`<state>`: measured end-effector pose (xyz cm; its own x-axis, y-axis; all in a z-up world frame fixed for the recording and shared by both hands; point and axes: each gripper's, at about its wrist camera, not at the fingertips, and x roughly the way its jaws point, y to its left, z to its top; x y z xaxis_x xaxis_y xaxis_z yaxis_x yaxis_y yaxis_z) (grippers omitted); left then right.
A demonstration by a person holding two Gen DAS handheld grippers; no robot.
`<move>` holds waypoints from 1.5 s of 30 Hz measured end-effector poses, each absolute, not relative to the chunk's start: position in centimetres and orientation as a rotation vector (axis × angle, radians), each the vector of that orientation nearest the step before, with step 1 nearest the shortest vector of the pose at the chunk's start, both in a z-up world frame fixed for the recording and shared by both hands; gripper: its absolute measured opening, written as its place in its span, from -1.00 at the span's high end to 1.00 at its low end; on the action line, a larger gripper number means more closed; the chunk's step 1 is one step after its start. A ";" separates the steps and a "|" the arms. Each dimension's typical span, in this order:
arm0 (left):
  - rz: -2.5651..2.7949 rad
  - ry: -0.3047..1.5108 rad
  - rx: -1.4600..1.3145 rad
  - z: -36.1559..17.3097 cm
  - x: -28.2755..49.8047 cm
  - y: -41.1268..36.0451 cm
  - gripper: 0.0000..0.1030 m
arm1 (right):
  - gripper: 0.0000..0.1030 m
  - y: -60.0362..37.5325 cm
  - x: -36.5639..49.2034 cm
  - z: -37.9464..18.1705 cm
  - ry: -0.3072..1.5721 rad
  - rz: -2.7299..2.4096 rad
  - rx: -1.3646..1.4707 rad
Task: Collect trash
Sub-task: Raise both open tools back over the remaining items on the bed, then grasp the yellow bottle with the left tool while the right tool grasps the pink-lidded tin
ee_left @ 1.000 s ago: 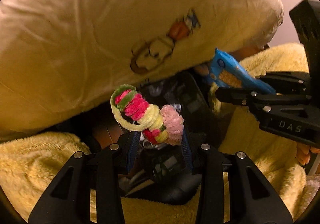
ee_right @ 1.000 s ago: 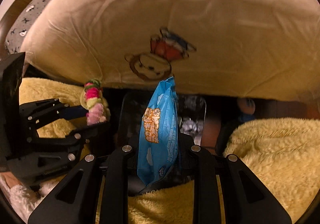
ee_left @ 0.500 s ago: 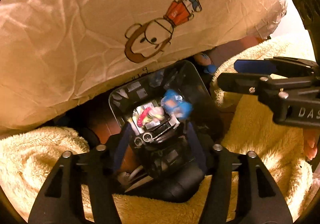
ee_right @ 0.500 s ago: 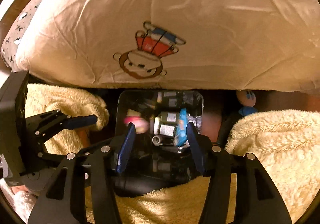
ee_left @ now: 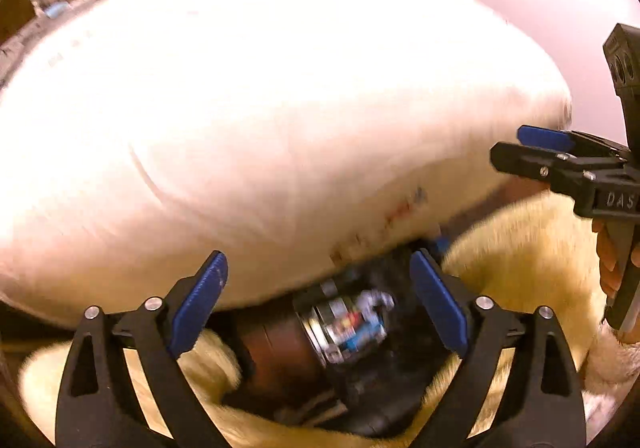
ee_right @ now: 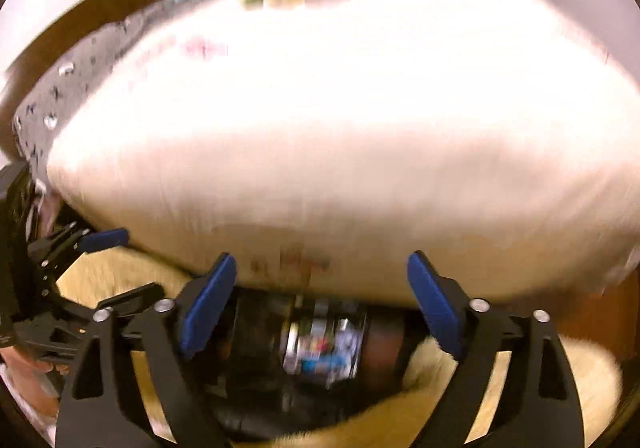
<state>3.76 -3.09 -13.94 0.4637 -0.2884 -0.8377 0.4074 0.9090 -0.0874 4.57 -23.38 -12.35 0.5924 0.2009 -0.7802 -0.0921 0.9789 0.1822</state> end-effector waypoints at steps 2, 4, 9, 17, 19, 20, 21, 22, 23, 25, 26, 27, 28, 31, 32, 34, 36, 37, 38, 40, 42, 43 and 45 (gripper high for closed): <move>-0.396 0.961 0.128 -12.5 5.0 -2.6 -0.74 | -0.74 -23.4 6.2 -10.7 0.869 0.165 0.116; -0.371 0.927 0.124 -11.3 6.5 -2.1 -0.74 | -0.74 -23.4 8.4 -9.8 0.839 0.150 0.107; -0.311 0.892 0.126 -9.7 11.0 -1.5 -0.74 | -0.74 -23.5 14.1 -9.0 0.830 0.139 0.132; -0.264 0.921 0.067 -9.6 18.5 -0.6 -0.84 | -0.74 -21.8 24.5 -10.4 0.836 0.093 0.042; -0.250 0.927 0.062 -9.9 20.1 -0.6 -0.84 | -0.74 -21.6 27.3 -11.2 0.864 0.107 0.076; -0.247 0.930 0.057 -10.0 20.8 -0.6 -0.84 | -0.74 -21.5 28.7 -11.5 0.883 0.109 0.089; -0.244 0.932 0.055 -10.3 21.6 -0.6 -0.84 | -0.74 -21.5 29.4 -11.7 0.890 0.105 0.089; -0.241 0.934 0.056 -10.4 22.2 -0.7 -0.84 | -0.76 -21.2 30.4 -11.6 0.894 0.101 0.083; -0.236 0.936 0.060 -10.6 22.9 -0.7 -0.84 | -0.76 -21.0 30.9 -11.5 0.894 0.104 0.081; -0.223 0.943 0.063 -10.9 24.1 -0.9 -0.84 | -0.75 -20.6 32.3 -11.3 0.892 0.115 0.081; -0.223 0.946 0.060 -11.0 24.7 -1.0 -0.84 | -0.75 -20.5 32.9 -11.4 0.893 0.112 0.076; -0.224 0.946 0.055 -11.0 25.1 -1.0 -0.84 | -0.75 -20.4 33.7 -11.5 0.902 0.100 0.065; -0.225 0.945 0.050 -11.0 25.6 -1.1 -0.84 | -0.75 -20.4 34.2 -11.7 0.908 0.095 0.062; -0.236 0.936 0.044 -10.8 27.0 -1.7 -0.84 | -0.66 -20.5 35.0 -11.8 0.905 0.095 0.062; -0.239 0.934 0.046 -10.7 27.3 -1.9 -0.84 | -0.44 -20.7 35.2 -11.8 0.901 0.098 0.065; -0.249 0.930 0.052 -10.6 28.3 -2.7 -0.84 | -0.39 -21.3 35.5 -11.7 0.902 0.111 0.088; -0.257 0.926 0.053 -10.5 29.5 -3.6 -0.84 | -0.39 -21.9 35.5 -11.6 0.902 0.108 0.096; -0.260 0.924 0.052 -10.5 29.9 -3.9 -0.84 | -0.39 -22.4 35.4 -11.4 0.904 0.100 0.106; -0.266 0.920 0.052 -10.4 30.5 -4.3 -0.84 | -0.38 -23.0 35.2 -11.3 0.906 0.092 0.118; -0.282 0.916 0.048 -10.4 31.7 -5.3 -0.84 | -0.38 -24.5 34.7 -10.9 0.915 0.066 0.137; -0.302 0.930 0.041 -10.6 33.1 -6.3 -0.84 | -0.38 -25.9 33.8 -10.7 0.921 0.048 0.136; -0.311 0.937 0.029 -10.7 34.0 -6.6 -0.84 | -0.38 -26.3 33.6 -10.6 0.920 0.047 0.134; -0.312 0.939 0.015 -11.0 35.3 -7.3 -0.84 | -0.38 -27.2 32.7 -10.6 0.917 0.046 0.134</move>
